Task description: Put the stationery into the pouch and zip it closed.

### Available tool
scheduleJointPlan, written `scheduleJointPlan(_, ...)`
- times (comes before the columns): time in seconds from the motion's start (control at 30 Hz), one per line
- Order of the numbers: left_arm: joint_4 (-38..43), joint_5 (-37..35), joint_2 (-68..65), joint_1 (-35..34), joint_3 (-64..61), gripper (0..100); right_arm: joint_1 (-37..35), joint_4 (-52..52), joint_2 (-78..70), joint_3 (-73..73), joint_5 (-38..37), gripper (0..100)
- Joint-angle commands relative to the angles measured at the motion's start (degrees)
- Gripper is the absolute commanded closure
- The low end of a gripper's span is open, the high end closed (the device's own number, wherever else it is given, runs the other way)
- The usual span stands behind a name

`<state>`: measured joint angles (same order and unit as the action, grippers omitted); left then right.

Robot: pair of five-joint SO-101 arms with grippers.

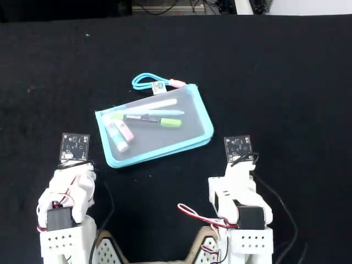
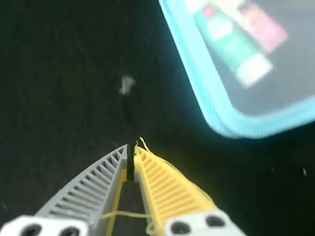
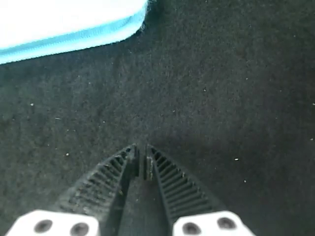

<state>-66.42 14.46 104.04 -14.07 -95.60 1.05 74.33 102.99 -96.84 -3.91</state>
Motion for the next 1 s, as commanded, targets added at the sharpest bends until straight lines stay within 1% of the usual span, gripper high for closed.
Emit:
scheduleJointPlan(0.0, -1.9, 0.5, 0.5, -0.7, -1.6, 97, -0.4, 0.6, 5.5, 0.3, 0.0, 97.6)
scheduleJointPlan(0.1, -0.2, -0.1, 0.5, -0.3, -1.7, 97, -0.4, 0.6, 5.5, 0.3, 0.0, 97.6)
scheduleJointPlan(0.13, 0.9, -1.6, 0.5, -0.7, -1.7, 97, -0.4, 0.6, 5.5, 0.3, 0.0, 97.6)
scheduleJointPlan(0.23, 1.6, -9.7, 0.4, -0.7, -1.7, 97, -0.4, 0.6, 5.5, 0.3, 0.0, 97.6)
scheduleJointPlan(0.3, -1.1, -15.6, 0.2, -0.3, -1.7, 97, -0.4, 0.6, 5.5, 0.3, 0.0, 97.6)
scheduleJointPlan(0.37, -4.0, -18.5, 0.2, -0.2, -1.7, 97, -0.4, 0.6, 5.5, 0.3, 0.0, 97.6)
scheduleJointPlan(0.43, -6.5, -18.4, 0.2, -0.7, -1.7, 97, -0.4, 0.6, 5.5, 0.3, 0.0, 97.6)
scheduleJointPlan(0.97, -6.5, -18.5, 0.1, -0.3, -1.7, 97, -0.4, 0.6, 5.5, 0.3, 0.0, 97.6)
